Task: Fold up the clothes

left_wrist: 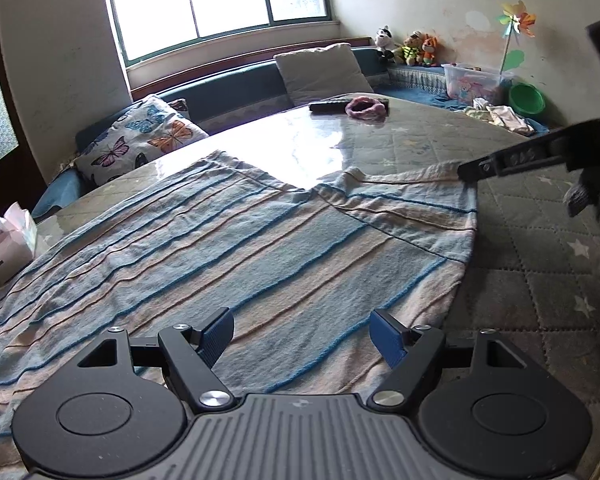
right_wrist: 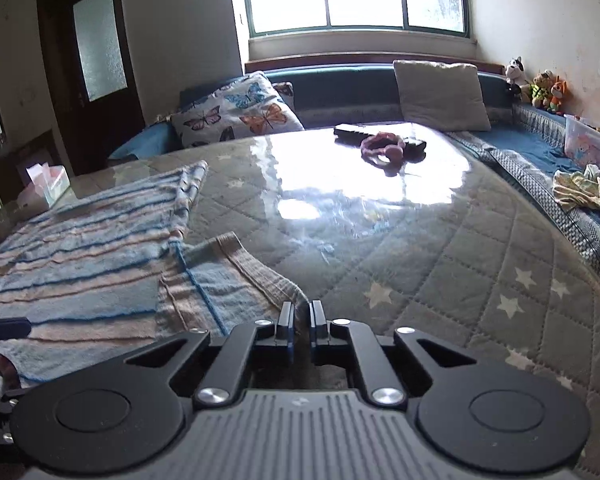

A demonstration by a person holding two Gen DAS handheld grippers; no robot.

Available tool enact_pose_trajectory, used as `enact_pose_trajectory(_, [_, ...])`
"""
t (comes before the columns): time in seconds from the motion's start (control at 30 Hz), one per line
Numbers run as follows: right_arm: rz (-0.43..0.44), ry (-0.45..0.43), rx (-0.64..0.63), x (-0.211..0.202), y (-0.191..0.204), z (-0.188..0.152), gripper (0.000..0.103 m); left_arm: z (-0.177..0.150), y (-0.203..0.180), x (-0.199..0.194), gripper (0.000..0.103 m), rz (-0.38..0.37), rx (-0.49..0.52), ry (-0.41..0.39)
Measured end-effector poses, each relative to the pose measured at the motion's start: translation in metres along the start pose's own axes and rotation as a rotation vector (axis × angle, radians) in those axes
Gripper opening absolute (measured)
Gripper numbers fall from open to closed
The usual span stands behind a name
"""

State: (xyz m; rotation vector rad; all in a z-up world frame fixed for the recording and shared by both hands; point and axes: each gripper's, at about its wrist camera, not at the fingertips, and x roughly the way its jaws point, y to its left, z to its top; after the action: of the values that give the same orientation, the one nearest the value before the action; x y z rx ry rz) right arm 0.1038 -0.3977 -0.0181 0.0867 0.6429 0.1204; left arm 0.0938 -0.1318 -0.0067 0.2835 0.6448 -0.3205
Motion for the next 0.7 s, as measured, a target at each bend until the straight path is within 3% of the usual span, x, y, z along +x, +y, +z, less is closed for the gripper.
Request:
enact_pose_trajectory(0.37, [0.197,-0.119,-0.147,-0.047,0.066,0.024,0.005,-0.009,0.029,-0.017,0.078,0.06,-0.073,-0.019])
enact_pose_trajectory(0.7, [0.322,-0.042,-0.262,-0.032,0.12,0.0,0.006,-0.013,0.043,-0.02,0.08,0.091,-0.11,-0.01])
